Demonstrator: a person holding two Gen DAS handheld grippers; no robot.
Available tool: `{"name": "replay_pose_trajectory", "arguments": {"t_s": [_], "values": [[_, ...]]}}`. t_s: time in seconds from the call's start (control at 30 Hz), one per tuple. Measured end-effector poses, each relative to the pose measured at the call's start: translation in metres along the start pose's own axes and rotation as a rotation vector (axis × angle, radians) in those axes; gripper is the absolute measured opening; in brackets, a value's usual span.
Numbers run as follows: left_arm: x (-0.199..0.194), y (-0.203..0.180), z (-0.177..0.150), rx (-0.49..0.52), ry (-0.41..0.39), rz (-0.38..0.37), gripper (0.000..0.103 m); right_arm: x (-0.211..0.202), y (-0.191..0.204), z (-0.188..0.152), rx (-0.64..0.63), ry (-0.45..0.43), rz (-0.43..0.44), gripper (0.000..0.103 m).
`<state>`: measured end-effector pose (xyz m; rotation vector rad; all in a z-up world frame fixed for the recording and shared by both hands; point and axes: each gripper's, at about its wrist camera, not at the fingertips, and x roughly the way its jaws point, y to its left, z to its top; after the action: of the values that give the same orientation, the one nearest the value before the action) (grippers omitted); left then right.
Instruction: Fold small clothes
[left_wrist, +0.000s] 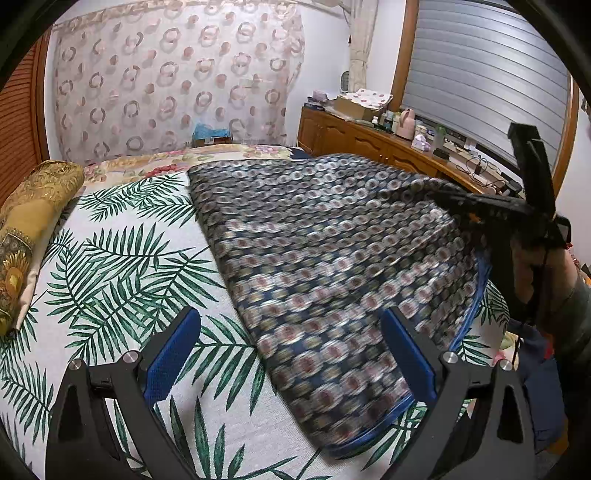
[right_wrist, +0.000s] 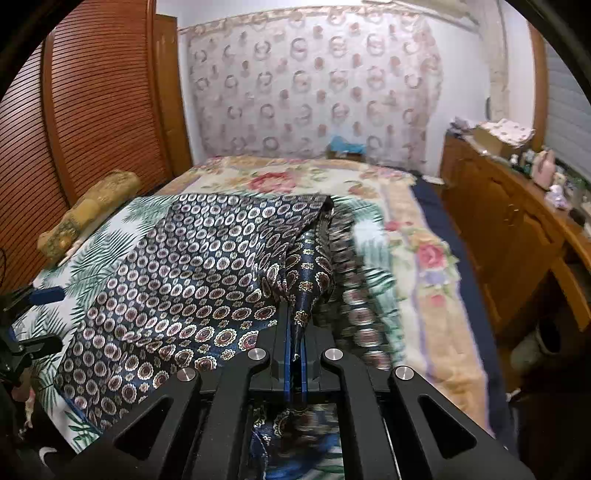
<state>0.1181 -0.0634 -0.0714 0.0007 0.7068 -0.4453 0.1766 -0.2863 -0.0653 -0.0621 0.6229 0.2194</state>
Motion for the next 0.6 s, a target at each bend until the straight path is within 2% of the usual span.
{"name": "replay_pose_trajectory", "arguments": {"t_s": [0.1, 0.27, 0.4, 0.53, 0.6], "values": [[0.003, 0.001, -0.001, -0.001, 0.010, 0.004, 0.099, -0.007, -0.009, -0.007, 0.021, -0.007, -0.024, 0.003], [0.012, 0.001, -0.005, -0.005, 0.046, 0.003, 0.099, 0.017, -0.011, -0.026, 0.036, 0.088, -0.051, 0.003], [0.016, 0.003, -0.007, -0.004, 0.073, 0.002, 0.098, 0.021, -0.003, -0.034, 0.040, 0.091, -0.061, 0.005], [0.017, 0.002, -0.008, 0.005, 0.088, -0.009, 0.094, 0.017, 0.000, -0.035, 0.036, 0.084, -0.089, 0.035], [0.016, 0.001, -0.009, 0.010, 0.090, -0.018, 0.088, 0.009, 0.000, -0.036, 0.043, 0.071, -0.067, 0.038]]}}
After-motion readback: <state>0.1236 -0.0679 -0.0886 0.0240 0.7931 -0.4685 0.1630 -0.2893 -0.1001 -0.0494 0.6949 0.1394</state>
